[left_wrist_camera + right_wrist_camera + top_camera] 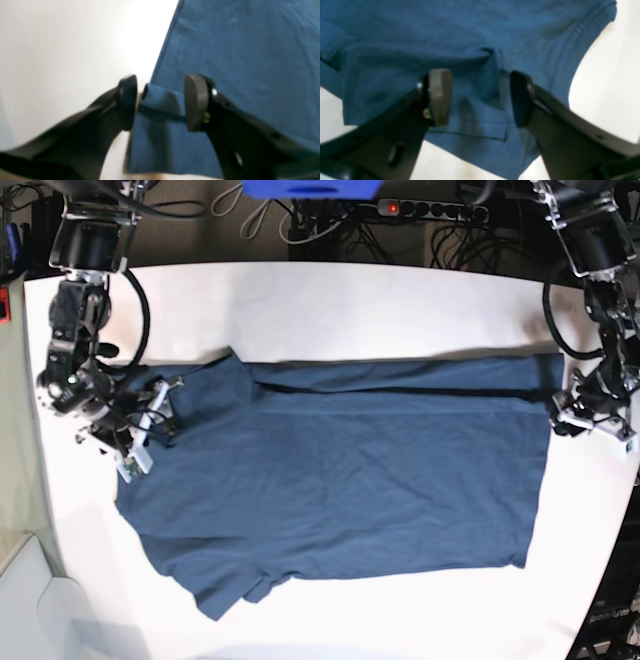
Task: Layout the t-shirt on the table in an organized manner, then fold the t-shirt properly
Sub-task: 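Pull the collar-side edge taut between both grippers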
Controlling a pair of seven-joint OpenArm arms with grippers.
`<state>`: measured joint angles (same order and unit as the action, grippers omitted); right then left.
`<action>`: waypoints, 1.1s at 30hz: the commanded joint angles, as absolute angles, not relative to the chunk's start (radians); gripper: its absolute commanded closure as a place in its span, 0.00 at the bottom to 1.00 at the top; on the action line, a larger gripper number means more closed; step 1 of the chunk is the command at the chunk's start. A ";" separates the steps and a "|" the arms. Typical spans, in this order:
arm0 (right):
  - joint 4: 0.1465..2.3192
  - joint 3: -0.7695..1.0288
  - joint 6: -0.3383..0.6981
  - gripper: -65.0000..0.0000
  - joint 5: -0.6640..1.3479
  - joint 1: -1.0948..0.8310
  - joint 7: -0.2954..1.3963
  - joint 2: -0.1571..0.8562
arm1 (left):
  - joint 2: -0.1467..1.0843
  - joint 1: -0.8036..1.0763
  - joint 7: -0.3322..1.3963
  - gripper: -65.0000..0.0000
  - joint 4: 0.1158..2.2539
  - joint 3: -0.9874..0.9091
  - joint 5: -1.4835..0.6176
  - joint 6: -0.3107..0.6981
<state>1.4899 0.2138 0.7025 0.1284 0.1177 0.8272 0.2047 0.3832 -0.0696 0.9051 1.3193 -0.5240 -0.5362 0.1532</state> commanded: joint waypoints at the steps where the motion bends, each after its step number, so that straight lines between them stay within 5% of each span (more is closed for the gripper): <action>1: 1.512 0.242 0.698 0.39 0.140 0.136 0.809 0.220 | 0.404 -0.087 0.891 0.55 1.354 -0.532 -0.547 0.154; 14: 1.518 0.458 0.698 0.39 0.142 0.051 0.802 0.214 | 0.308 0.131 0.885 0.55 1.457 -0.682 -0.544 0.154; 29: 1.606 0.484 0.698 0.39 0.142 0.001 0.808 0.214 | 0.294 0.101 0.788 0.57 1.368 -0.573 -0.544 0.156; 33: 1.641 0.527 0.698 0.38 0.142 -0.008 0.811 0.219 | 0.298 0.097 0.788 0.82 1.314 -0.573 -0.544 0.156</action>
